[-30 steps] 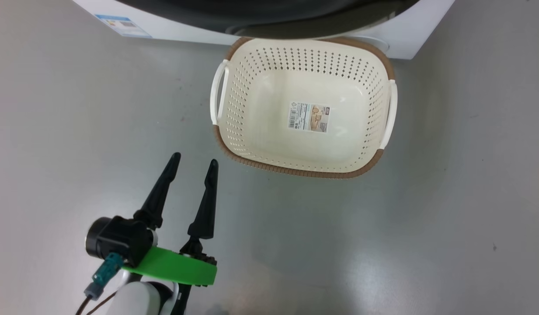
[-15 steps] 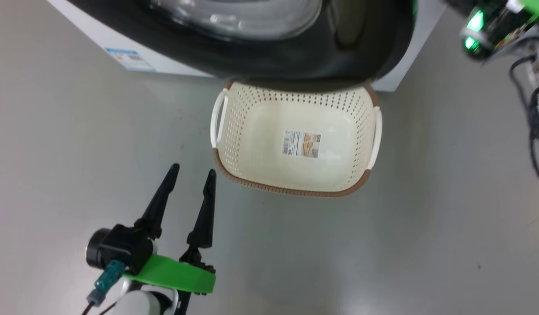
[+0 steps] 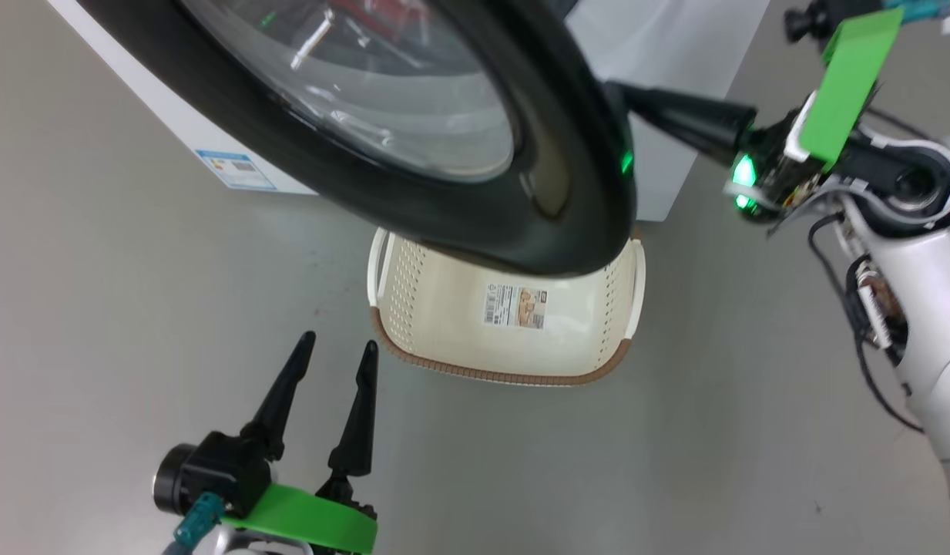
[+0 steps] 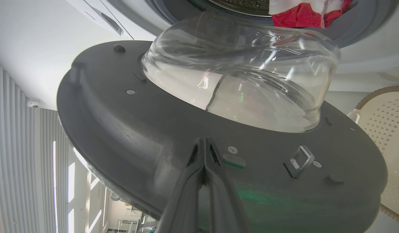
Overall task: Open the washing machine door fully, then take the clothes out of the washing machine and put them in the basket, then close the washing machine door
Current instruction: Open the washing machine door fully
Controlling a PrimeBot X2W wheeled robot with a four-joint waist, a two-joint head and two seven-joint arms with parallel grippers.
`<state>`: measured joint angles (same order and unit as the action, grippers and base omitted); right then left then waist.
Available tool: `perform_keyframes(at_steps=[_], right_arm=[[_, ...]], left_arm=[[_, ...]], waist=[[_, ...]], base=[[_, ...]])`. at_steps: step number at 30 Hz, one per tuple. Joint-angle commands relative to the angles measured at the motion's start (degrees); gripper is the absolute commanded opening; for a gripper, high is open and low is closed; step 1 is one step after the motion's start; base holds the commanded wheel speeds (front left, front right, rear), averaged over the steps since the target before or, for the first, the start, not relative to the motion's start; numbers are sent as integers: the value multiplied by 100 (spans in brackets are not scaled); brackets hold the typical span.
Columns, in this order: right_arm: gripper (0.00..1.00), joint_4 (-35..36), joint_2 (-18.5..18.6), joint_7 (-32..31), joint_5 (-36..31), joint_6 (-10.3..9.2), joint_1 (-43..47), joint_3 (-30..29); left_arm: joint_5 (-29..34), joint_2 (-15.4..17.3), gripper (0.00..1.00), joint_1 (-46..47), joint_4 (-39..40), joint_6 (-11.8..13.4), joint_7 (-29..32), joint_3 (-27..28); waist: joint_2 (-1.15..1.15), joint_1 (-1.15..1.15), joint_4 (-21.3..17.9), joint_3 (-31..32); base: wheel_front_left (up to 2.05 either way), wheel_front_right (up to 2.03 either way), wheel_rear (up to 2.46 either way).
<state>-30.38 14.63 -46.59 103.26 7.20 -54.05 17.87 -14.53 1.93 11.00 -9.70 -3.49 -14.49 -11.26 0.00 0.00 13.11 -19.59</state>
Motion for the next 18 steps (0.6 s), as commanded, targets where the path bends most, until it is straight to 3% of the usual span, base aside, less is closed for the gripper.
perform_keyframes(at_steps=[1, 18], right_arm=[[0, 216, -150, -88, -58, 29, 159, 85], [0, 371, -561, -484, -228, 29, 834, 214]], left_arm=[[82, 95, 100, -91, 117, 38, -51, 201], [153, 95, 100, -371, 173, 58, -51, 233]], waist=[[0, 0, -8, 119], [0, 0, 5, 471]], base=[[0, 0, 0], [0, 0, 0]])
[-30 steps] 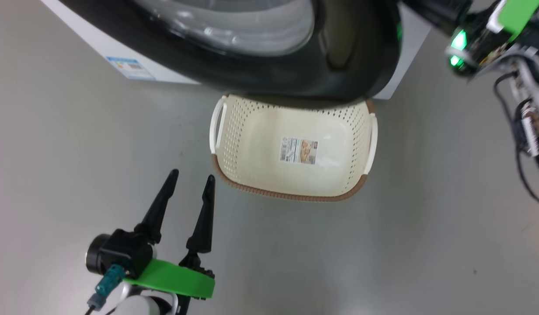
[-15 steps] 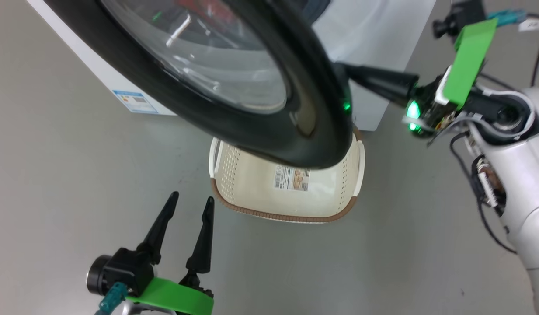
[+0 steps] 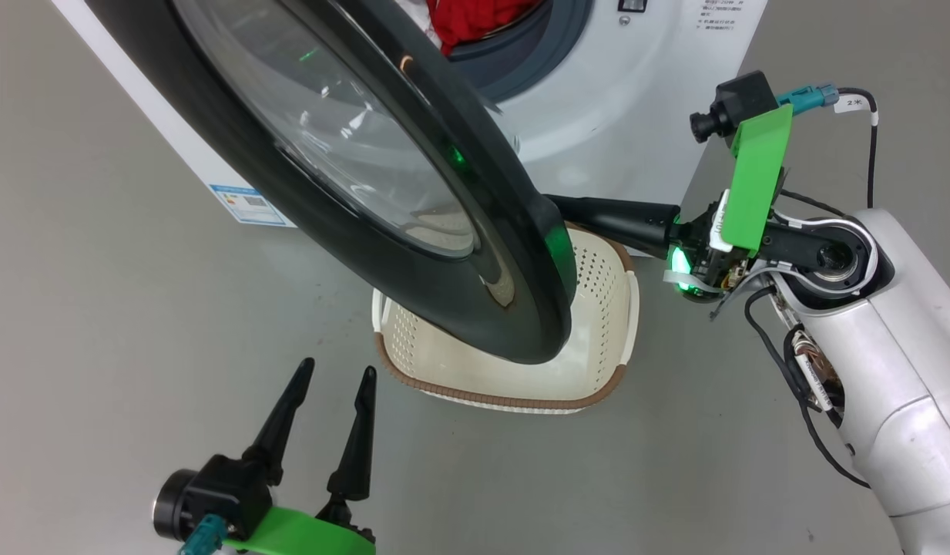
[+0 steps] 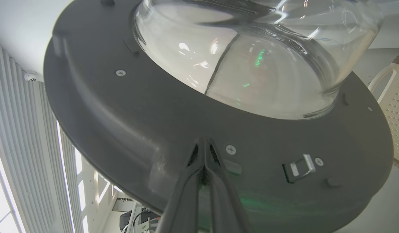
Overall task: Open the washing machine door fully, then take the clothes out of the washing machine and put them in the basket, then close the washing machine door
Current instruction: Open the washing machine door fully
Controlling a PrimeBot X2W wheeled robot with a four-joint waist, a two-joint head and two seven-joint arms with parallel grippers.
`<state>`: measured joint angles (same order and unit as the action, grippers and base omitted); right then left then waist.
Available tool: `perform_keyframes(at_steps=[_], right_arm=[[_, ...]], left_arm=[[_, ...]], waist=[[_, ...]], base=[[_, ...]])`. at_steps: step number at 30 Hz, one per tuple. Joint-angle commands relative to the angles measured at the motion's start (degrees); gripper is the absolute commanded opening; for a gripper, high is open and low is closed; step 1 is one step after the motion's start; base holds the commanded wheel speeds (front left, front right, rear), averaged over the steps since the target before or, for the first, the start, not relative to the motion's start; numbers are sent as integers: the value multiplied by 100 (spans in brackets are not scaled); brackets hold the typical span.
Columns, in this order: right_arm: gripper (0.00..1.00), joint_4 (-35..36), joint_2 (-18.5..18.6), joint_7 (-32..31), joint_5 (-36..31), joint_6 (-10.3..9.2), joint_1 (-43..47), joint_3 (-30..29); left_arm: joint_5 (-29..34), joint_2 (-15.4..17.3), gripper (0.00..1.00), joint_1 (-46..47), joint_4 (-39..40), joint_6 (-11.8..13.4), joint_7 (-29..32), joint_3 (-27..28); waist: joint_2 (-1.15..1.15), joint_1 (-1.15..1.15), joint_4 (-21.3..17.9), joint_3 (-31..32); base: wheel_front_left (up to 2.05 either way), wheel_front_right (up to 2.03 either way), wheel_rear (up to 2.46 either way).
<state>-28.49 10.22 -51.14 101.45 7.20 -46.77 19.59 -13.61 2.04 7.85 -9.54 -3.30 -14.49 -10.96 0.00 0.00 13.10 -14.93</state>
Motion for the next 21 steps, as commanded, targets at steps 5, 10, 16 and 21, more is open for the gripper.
perform_keyframes(at_steps=[5, 10, 16, 21], right_arm=[[0, 194, -135, 71, -186, 29, 162, -69], [0, 216, -142, 195, -320, 29, 204, -177], [51, 224, -166, 462, -501, 29, 380, -391], [100, 306, -163, 723, -653, 29, 723, -583]], left_arm=[[43, 84, 100, -47, 195, 17, -51, 212], [8, 84, 100, -60, 235, -34, -51, 246], [37, 84, 100, -80, 183, -99, -51, 316], [120, 84, 100, -112, 127, -155, -51, 451]], waist=[[0, 0, 21, 11], [0, 0, 10, 18], [0, 0, -52, 83], [0, 0, -153, 179]], base=[[0, 0, 0], [0, 0, 0], [0, 0, 0], [0, 0, 0]])
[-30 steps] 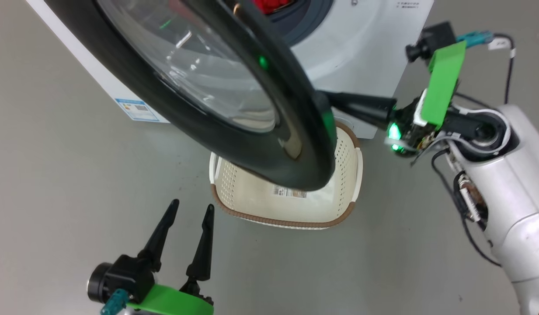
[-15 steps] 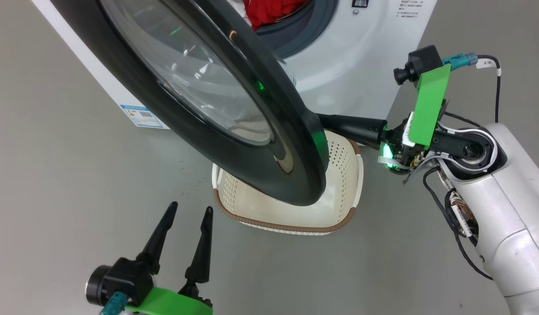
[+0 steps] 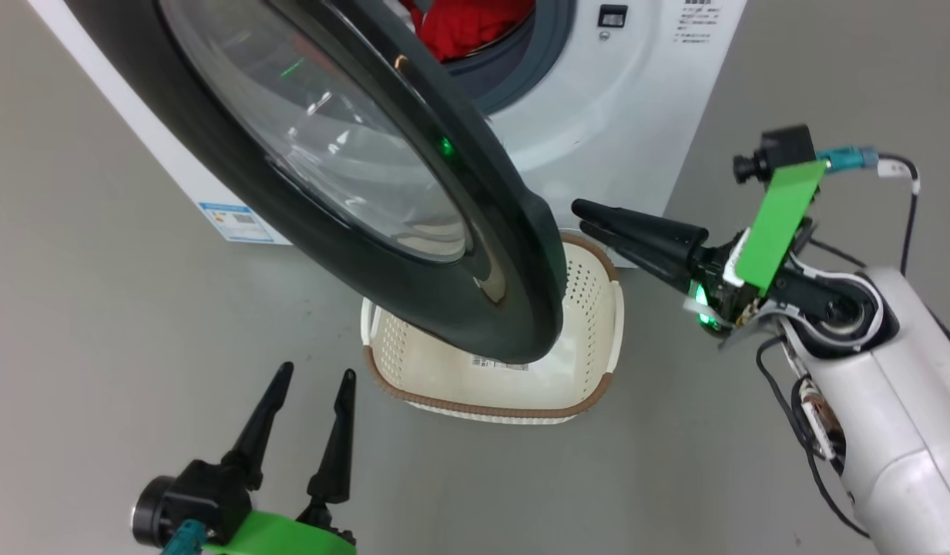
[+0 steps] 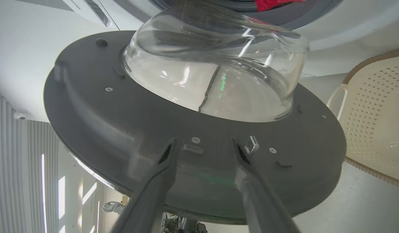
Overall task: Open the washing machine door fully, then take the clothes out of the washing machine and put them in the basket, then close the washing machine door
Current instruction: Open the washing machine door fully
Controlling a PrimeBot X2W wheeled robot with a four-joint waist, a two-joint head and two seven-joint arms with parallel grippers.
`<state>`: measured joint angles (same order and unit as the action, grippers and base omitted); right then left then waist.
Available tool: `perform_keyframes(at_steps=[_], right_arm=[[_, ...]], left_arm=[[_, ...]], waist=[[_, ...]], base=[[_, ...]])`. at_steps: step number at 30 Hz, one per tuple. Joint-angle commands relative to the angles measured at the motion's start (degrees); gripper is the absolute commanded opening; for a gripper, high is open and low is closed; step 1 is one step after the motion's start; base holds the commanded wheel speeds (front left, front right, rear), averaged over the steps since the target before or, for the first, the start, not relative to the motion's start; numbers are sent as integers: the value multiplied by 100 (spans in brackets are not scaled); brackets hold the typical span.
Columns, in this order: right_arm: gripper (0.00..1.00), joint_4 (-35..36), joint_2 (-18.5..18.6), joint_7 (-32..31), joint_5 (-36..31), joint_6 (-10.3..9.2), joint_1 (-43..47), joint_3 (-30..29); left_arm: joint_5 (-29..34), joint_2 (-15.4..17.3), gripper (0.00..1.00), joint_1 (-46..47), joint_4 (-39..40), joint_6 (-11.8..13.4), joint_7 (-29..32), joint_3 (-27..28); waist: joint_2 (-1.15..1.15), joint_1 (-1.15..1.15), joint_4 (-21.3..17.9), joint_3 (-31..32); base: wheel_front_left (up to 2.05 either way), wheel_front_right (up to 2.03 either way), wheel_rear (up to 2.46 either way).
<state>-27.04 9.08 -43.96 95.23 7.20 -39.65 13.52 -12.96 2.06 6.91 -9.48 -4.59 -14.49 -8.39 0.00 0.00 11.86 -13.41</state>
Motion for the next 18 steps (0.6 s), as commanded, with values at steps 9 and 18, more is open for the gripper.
perform_keyframes(at_steps=[9, 18], right_arm=[[100, 372, 25, 536, -332, 29, 1071, -268], [100, 539, 61, 971, -506, 29, 2120, -456]], left_arm=[[215, 82, 100, -228, 24, -110, -51, 494], [316, 82, 100, -423, -51, -164, -51, 636]], waist=[[0, 0, -313, 289], [0, 0, -557, 552]], base=[[0, 0, 0], [0, 0, 0]])
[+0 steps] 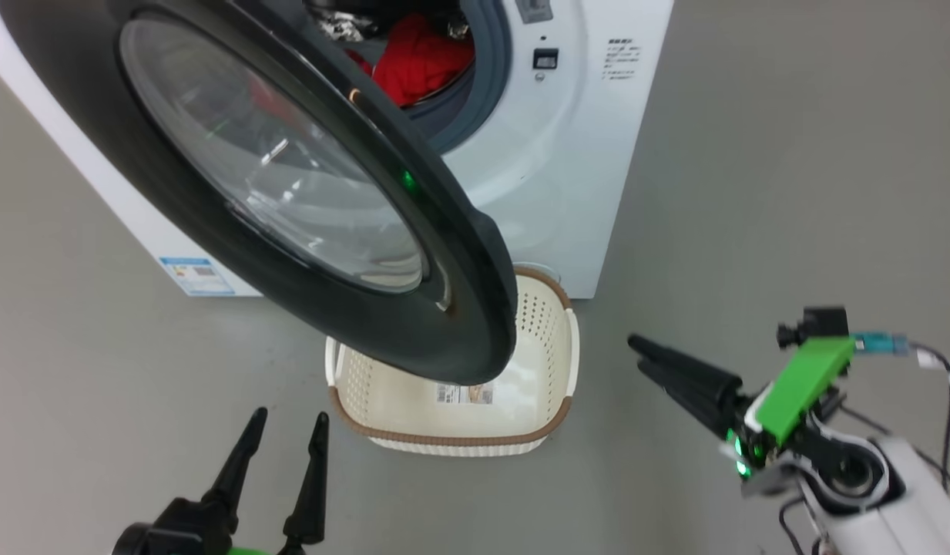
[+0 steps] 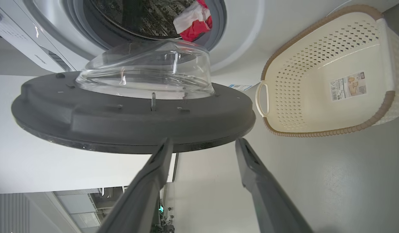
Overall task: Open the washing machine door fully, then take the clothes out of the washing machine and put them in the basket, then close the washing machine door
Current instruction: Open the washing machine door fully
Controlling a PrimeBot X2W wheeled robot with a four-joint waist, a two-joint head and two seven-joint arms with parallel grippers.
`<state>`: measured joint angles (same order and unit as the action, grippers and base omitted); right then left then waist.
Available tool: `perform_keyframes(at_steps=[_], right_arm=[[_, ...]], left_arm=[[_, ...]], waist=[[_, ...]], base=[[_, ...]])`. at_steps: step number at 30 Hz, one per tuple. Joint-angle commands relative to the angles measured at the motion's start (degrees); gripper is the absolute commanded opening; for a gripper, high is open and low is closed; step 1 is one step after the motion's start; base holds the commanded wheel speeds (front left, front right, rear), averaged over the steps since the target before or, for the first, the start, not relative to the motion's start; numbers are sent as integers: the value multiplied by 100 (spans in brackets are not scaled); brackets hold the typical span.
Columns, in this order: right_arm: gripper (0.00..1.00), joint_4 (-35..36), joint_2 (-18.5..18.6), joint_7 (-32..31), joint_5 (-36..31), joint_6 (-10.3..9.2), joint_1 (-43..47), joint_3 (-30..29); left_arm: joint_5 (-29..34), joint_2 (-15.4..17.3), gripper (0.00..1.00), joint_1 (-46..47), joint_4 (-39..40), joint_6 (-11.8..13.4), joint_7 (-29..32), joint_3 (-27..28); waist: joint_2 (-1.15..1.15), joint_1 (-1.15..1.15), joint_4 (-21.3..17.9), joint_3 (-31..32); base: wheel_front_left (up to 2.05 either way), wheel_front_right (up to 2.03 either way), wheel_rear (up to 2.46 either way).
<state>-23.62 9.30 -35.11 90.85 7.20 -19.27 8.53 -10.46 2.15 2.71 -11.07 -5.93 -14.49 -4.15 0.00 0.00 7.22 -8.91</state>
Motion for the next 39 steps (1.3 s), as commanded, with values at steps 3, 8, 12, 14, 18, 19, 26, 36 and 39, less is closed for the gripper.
perform_keyframes(at_steps=[3, 8, 12, 14, 18, 19, 26, 36, 39], right_arm=[[100, 320, 83, 289, -253, 29, 440, 97], [100, 447, 80, 562, -226, 29, 952, 0], [100, 489, 90, 711, -247, 29, 1164, -32], [100, 516, 99, 811, -261, 29, 1285, -57], [100, 624, 185, 1275, -504, 29, 1467, -125], [100, 659, 258, 1482, -710, 29, 1499, -81], [100, 553, 751, 3431, -2129, 29, 1632, 615], [100, -150, 1112, 5003, -3732, 29, 1360, 1481], [100, 58, 902, 5007, -4561, 29, 1458, 898]], left_arm=[[63, 73, 100, -67, 95, -40, -51, 248], [50, 73, 100, -163, 88, -46, -51, 359], [61, 73, 100, -224, 79, -49, -51, 422], [74, 73, 100, -261, 69, -53, -51, 444], [97, 73, 100, -312, 60, -59, -51, 502], [100, 73, 100, -317, 60, -60, -51, 516], [110, 73, 100, -325, 25, -68, -51, 589], [100, 73, 100, -353, 25, -49, -51, 648], [89, 73, 100, -347, 47, -35, -51, 666]], waist=[[0, 0, -160, 178], [0, 0, -312, 271], [0, 0, -415, 318], [0, 0, -470, 344], [0, 0, -570, 356], [0, 0, -589, 352], [0, 0, -688, 381], [0, 0, -705, 431], [0, 0, -686, 424]], base=[[0, 0, 0], [0, 0, 0], [0, 0, 0], [0, 0, 0], [0, 0, 0], [0, 0, 0], [0, 0, 0], [0, 0, 0], [0, 0, 0]])
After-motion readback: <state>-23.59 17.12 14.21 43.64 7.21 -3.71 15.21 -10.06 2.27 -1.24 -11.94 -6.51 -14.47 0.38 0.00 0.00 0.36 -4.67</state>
